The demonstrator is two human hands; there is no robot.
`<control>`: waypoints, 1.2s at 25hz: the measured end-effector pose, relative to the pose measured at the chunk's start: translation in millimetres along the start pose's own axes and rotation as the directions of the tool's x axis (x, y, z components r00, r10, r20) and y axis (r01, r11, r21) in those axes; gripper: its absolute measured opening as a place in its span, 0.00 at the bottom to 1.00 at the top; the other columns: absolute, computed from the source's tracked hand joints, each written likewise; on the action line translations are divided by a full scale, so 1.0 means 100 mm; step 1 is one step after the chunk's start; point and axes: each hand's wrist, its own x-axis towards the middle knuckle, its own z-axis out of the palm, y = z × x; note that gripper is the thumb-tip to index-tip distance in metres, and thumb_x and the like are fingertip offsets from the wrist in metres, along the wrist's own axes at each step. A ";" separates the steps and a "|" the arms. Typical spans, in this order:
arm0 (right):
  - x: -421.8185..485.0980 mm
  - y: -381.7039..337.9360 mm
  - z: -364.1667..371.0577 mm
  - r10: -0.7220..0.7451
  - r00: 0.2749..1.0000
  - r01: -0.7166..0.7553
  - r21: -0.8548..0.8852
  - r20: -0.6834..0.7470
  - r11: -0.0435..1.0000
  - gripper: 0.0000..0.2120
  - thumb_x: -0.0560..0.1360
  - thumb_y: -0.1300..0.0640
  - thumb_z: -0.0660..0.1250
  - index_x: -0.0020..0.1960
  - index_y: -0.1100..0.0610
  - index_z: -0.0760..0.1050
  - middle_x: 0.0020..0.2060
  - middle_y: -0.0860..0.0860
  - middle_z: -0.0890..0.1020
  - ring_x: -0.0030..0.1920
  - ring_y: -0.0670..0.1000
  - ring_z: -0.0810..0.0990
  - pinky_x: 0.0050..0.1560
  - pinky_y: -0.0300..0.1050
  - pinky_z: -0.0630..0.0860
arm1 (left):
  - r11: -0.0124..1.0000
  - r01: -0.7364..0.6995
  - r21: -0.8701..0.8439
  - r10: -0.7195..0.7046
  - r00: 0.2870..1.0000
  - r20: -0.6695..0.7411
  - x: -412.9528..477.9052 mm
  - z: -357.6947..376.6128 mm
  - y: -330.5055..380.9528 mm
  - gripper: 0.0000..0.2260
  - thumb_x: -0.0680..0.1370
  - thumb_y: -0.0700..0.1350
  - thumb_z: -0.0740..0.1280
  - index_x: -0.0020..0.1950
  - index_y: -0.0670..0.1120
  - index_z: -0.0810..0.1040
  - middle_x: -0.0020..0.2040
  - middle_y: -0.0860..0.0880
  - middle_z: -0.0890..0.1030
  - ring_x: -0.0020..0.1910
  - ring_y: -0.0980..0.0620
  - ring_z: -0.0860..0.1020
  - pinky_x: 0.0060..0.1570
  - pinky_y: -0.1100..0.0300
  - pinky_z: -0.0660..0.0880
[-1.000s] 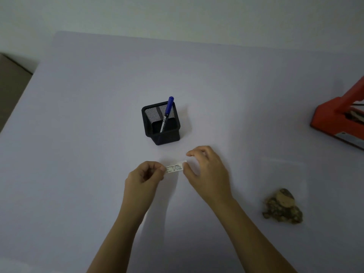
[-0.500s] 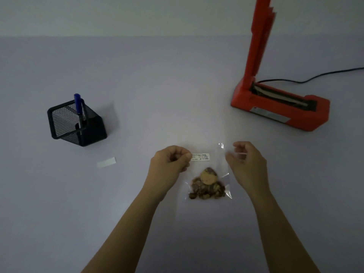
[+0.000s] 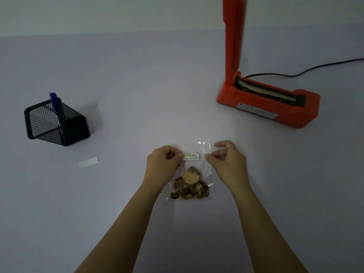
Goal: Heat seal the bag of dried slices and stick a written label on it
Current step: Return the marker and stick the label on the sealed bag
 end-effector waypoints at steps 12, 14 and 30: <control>-0.02 -0.01 0.06 -0.098 0.994 0.101 -0.049 0.051 0.994 0.03 0.71 0.54 0.70 0.45 0.52 0.80 0.39 0.44 0.82 0.41 0.40 0.79 0.47 0.41 0.78 | 0.998 -0.015 0.054 0.018 0.999 -0.046 0.01 0.05 -0.02 0.04 0.74 0.44 0.68 0.40 0.48 0.81 0.34 0.53 0.81 0.35 0.56 0.78 0.35 0.68 0.71; -0.03 -0.04 0.07 -0.086 0.995 0.088 -0.051 0.046 0.995 0.09 0.69 0.49 0.72 0.45 0.53 0.80 0.40 0.45 0.82 0.41 0.42 0.79 0.44 0.40 0.77 | 0.997 -0.032 0.077 0.036 0.998 -0.047 0.01 0.05 -0.02 0.04 0.75 0.44 0.68 0.41 0.49 0.81 0.35 0.54 0.81 0.35 0.58 0.77 0.34 0.69 0.71; -0.06 -0.07 0.21 -0.348 0.937 0.289 -0.516 -0.020 0.806 0.08 0.70 0.52 0.71 0.48 0.53 0.80 0.49 0.50 0.75 0.51 0.51 0.71 0.43 0.42 0.69 | 0.935 -0.239 0.262 0.287 0.945 -0.160 -0.03 0.17 -0.09 0.03 0.74 0.43 0.68 0.43 0.44 0.79 0.37 0.50 0.81 0.37 0.53 0.79 0.39 0.59 0.77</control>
